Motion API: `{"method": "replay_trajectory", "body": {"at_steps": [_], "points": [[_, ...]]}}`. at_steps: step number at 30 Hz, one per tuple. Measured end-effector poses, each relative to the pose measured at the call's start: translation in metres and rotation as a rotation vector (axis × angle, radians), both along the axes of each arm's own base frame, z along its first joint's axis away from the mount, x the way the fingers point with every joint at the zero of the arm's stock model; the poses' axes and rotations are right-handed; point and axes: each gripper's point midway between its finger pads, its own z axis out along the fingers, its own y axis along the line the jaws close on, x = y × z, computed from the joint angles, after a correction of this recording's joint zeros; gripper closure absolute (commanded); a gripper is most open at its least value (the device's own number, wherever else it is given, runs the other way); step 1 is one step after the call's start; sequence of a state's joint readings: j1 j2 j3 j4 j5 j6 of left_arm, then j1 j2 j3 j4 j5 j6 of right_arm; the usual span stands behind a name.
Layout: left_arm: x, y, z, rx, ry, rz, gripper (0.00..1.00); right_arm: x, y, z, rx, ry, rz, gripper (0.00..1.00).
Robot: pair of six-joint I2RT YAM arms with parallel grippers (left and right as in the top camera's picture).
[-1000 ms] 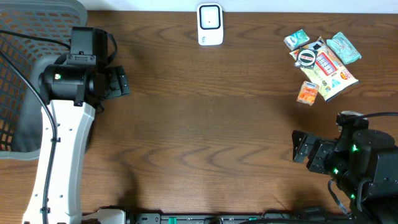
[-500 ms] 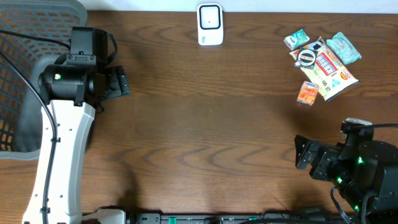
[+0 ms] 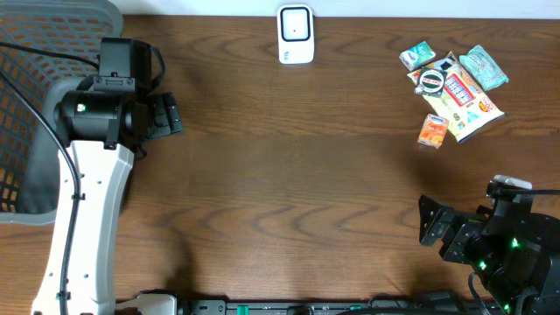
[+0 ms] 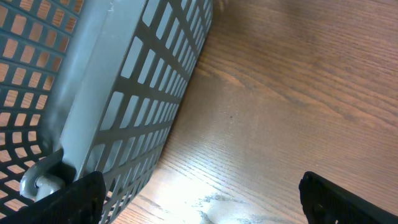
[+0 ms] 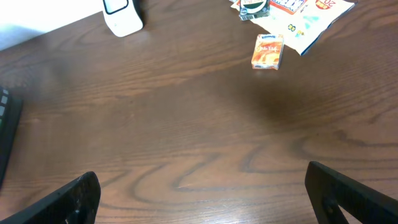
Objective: Scan the item barcode
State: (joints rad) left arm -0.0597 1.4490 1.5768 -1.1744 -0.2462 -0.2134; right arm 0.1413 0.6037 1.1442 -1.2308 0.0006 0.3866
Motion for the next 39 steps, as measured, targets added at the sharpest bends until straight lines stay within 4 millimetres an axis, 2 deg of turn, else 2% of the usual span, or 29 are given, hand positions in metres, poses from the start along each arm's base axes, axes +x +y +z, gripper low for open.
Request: {"method": "replay_trajectory", "body": {"at_steps": [24, 39], "points": [[0.0, 0.0, 0.0, 0.0, 0.0, 0.0, 0.02, -0.001, 0.0, 0.001, 0.001, -0.007, 0.0, 0.01], [0.0, 0.0, 0.0, 0.0, 0.0, 0.0, 0.02, -0.023, -0.009, 0.017, 0.015, -0.123, -0.036, 0.01]]}}
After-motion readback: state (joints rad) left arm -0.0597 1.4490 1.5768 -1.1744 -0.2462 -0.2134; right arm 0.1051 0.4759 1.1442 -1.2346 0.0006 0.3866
